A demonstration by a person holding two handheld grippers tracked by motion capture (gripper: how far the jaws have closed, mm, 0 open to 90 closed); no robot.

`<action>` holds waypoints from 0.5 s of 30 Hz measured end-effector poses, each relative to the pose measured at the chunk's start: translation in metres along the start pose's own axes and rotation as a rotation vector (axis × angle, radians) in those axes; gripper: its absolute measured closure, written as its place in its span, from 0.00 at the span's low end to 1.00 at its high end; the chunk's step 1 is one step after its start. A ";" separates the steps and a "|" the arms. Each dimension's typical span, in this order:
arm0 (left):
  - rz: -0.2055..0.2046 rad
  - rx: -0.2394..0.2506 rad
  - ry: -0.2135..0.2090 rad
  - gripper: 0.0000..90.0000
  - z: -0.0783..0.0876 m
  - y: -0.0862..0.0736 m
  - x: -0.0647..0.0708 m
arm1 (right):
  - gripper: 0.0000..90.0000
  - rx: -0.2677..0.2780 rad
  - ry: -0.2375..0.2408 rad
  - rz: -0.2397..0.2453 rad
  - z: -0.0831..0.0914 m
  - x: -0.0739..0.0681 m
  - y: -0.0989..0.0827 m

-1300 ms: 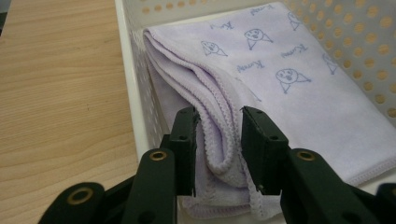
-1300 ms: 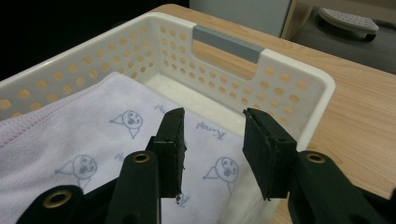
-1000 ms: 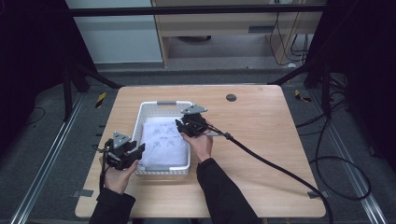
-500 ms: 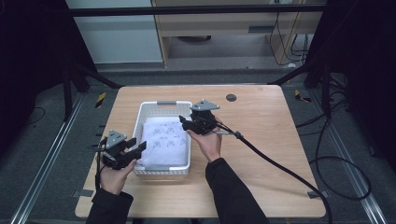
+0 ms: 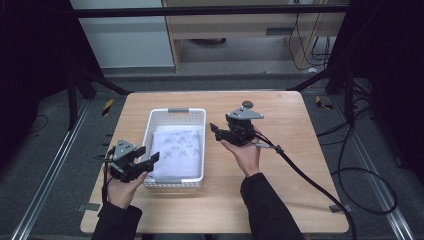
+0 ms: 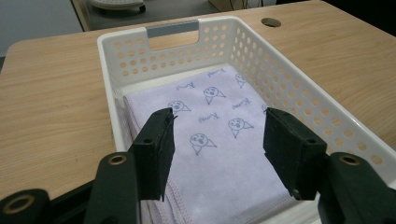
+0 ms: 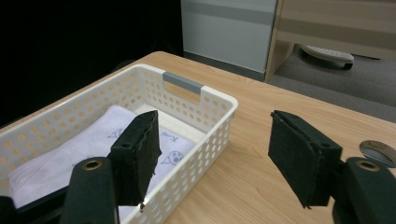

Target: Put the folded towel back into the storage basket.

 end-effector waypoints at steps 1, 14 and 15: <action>-0.002 0.001 0.000 0.46 0.000 0.000 0.000 | 0.36 0.003 0.002 -0.001 0.004 0.002 -0.001; -0.021 0.011 0.020 0.39 0.002 -0.008 -0.006 | 0.24 0.016 -0.011 -0.024 0.045 0.031 -0.018; -0.025 0.011 0.022 0.39 0.003 -0.009 -0.007 | 0.24 0.016 -0.014 -0.024 0.049 0.034 -0.020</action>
Point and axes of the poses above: each handheld gripper's, and its own axes: z roughly backward along the jaws, y roughly out of its top, x roughly to its right, the point moved 1 cm from there along -z, roughly forward along the jaws, and after that the axes turned 10 degrees about -z, right-handed, at the moved point
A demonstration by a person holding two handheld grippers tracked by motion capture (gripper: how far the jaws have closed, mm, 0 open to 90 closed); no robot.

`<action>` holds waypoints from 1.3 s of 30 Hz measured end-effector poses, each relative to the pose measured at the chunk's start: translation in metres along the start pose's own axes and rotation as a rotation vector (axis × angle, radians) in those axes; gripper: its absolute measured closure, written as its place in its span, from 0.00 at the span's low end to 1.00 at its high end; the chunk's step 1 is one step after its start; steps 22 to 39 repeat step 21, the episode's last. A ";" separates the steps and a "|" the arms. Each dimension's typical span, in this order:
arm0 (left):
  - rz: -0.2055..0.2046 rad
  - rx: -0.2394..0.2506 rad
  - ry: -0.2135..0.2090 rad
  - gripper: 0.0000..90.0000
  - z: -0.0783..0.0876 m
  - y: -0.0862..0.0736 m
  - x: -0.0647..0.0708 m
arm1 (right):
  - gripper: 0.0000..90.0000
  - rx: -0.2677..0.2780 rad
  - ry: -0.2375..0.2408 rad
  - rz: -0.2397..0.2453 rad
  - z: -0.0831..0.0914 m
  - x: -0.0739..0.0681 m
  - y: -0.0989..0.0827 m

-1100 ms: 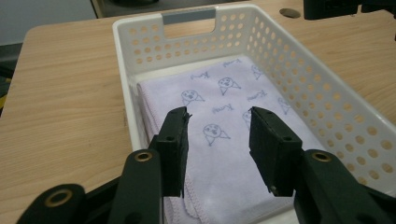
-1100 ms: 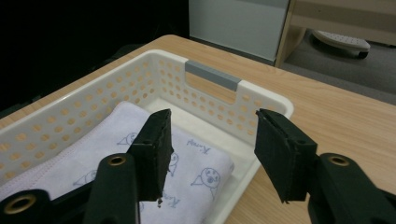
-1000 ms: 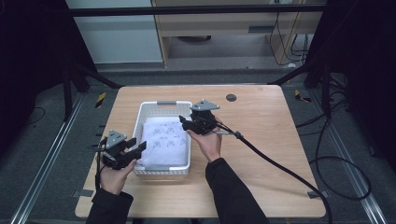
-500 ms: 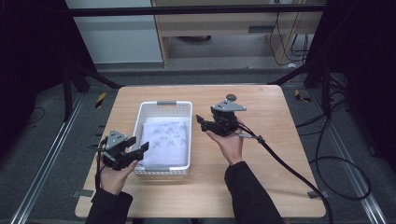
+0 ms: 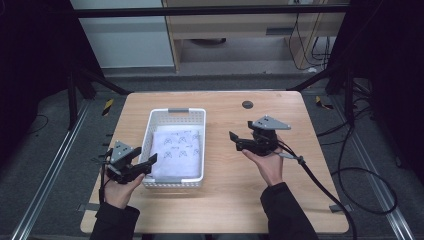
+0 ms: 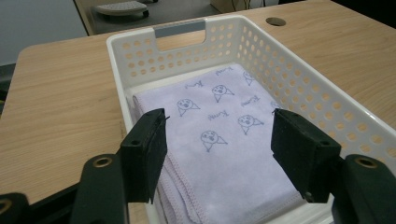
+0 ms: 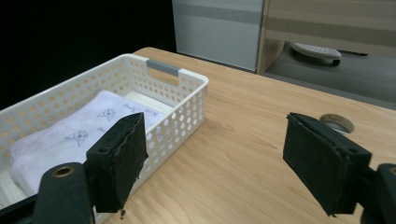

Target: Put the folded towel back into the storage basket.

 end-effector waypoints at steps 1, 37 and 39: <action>-0.003 0.004 -0.001 0.38 0.001 -0.001 -0.001 | 0.23 0.002 -0.001 0.000 0.003 0.003 -0.002; -0.013 0.018 0.033 0.35 0.013 -0.024 -0.011 | 0.17 -0.047 -0.071 -0.063 0.065 0.065 -0.061; -0.013 0.018 0.033 0.35 0.013 -0.024 -0.011 | 0.17 -0.047 -0.071 -0.063 0.065 0.065 -0.061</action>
Point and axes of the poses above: each handheld gripper's, and its own axes: z roughly backward along the jaws, y roughly out of its top, x roughly to its right, the point moved 1 cm from there along -z, roughly forward along the jaws, and after that the axes turned 10 degrees about -z, right-handed, at the moved point
